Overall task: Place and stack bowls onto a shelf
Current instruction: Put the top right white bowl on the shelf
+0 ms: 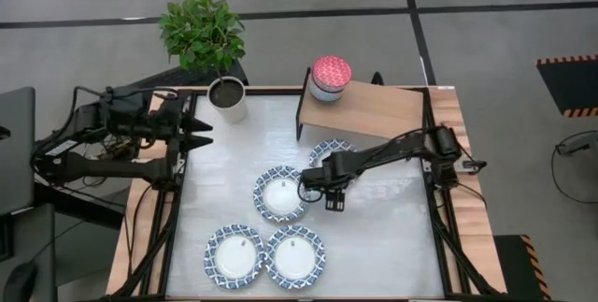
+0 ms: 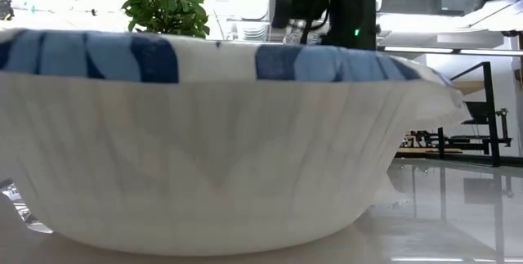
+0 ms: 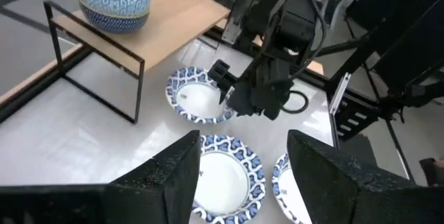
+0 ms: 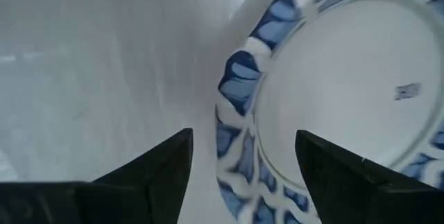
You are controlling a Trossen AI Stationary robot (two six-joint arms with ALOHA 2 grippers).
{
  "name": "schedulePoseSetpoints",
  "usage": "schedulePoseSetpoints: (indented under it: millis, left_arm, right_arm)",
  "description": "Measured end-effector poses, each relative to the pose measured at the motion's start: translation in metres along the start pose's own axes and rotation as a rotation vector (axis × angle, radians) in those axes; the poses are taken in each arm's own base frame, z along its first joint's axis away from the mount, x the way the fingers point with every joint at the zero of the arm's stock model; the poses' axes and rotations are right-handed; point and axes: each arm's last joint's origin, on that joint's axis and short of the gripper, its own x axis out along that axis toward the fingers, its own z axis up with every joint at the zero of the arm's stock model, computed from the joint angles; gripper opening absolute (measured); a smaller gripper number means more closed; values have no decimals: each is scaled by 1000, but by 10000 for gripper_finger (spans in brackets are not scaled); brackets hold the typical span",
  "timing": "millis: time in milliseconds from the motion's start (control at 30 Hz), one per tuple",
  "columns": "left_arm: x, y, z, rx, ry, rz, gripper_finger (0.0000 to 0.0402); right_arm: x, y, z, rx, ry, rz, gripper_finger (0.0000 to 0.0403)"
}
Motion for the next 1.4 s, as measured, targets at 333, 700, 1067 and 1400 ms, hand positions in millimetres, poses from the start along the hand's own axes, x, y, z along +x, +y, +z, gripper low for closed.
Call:
schedulePoseSetpoints:
  millis: [333, 700, 1067, 1400]
  left_arm:
    - [1, 1, -2, 2, 25, 12, 202]
    - [35, 13, -22, -72, 105, 59, 202]
    - [47, 15, -29, -109, 156, 7, 202]
    - [46, 15, -30, -78, 154, 4, 202]
  right_arm:
    - [6, 5, 3, 87, -15, -4, 281]
    - [-3, 4, 5, 171, -67, 16, 252]
    - [0, 4, 5, 222, -54, 19, 37]
    - [-22, 16, 7, 237, -44, 104, 22]
